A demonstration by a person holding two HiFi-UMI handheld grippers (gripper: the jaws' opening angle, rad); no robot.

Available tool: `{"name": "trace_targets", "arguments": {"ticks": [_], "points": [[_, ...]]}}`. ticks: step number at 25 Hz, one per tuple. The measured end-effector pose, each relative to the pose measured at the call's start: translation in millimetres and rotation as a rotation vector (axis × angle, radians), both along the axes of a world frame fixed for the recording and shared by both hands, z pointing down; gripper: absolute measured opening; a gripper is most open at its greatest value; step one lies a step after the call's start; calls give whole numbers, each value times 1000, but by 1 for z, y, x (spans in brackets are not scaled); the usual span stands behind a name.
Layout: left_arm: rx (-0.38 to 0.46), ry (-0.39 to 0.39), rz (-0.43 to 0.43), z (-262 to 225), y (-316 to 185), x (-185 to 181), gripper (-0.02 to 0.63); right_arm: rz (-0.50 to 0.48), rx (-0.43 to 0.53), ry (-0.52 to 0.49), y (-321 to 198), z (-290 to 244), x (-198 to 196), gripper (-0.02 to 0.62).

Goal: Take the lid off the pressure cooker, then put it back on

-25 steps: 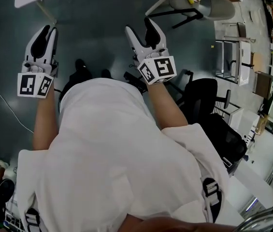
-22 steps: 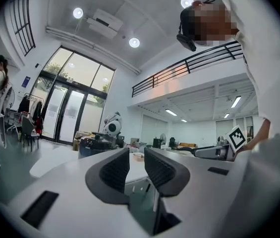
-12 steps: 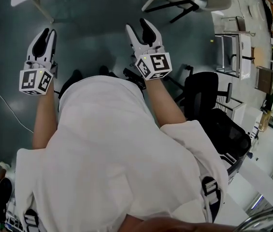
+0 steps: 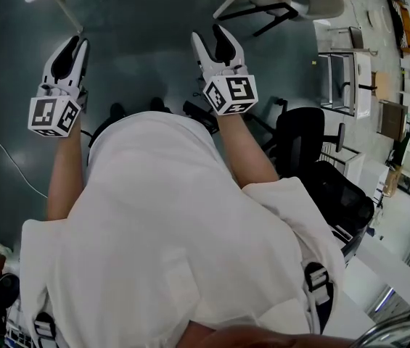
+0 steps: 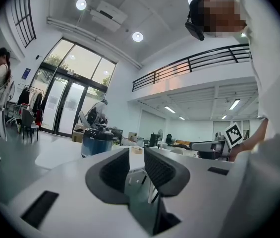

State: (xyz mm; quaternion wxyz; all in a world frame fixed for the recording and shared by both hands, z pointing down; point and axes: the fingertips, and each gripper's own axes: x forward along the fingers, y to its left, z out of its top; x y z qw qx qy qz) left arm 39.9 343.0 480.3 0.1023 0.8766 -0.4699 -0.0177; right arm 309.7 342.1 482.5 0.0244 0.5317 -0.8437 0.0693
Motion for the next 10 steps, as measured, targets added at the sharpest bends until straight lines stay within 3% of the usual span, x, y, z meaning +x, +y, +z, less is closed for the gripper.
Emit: {"name": "trace_targets", "arguments": {"ticks": [10], "points": [[-4, -1, 14, 2, 11, -8, 97, -6, -18, 9, 8, 8, -13, 210]]}}
